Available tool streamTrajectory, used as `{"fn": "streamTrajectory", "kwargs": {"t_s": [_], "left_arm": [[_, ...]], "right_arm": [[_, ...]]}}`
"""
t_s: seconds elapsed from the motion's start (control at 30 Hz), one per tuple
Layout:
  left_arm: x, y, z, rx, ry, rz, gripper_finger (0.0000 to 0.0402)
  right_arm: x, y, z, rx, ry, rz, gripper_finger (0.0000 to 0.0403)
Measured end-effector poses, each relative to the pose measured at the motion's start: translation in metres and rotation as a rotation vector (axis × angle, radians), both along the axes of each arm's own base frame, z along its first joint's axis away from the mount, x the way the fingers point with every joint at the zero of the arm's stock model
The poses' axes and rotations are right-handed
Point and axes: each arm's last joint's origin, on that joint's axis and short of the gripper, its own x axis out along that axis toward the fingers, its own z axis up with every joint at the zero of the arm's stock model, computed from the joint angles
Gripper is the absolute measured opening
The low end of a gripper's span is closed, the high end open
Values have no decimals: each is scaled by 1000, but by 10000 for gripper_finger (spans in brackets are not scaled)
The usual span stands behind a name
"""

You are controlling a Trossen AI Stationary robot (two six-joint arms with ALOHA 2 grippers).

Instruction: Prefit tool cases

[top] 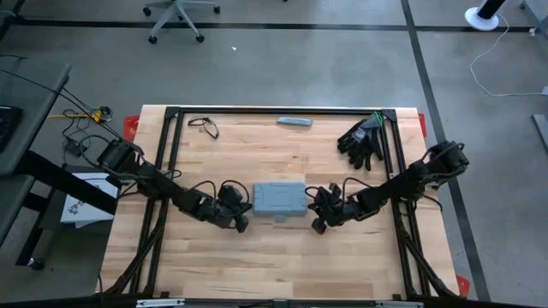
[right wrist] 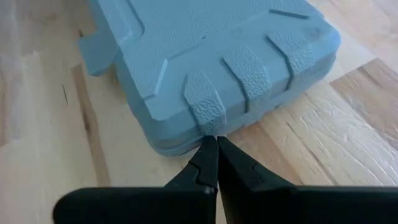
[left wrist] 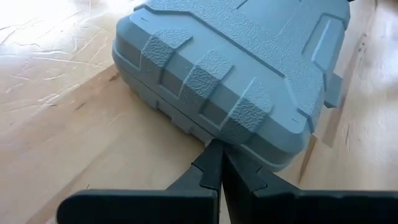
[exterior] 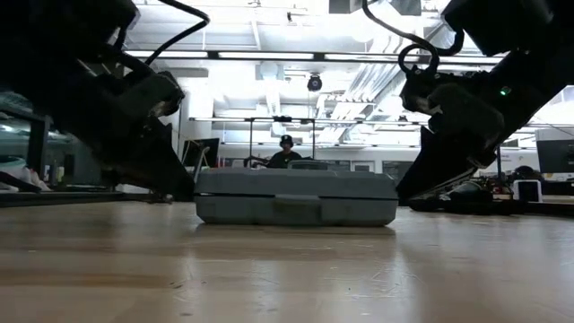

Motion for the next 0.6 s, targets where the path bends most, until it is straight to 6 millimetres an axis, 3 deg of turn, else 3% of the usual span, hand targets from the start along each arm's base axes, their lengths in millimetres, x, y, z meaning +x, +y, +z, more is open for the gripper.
{"fn": "streamTrajectory", "kwargs": {"t_s": [0.6], "left_arm": [[1,0,1,-1,-4,-9,0]], "right_arm": [[0,0,1,-9,-10,-10,0]]}}
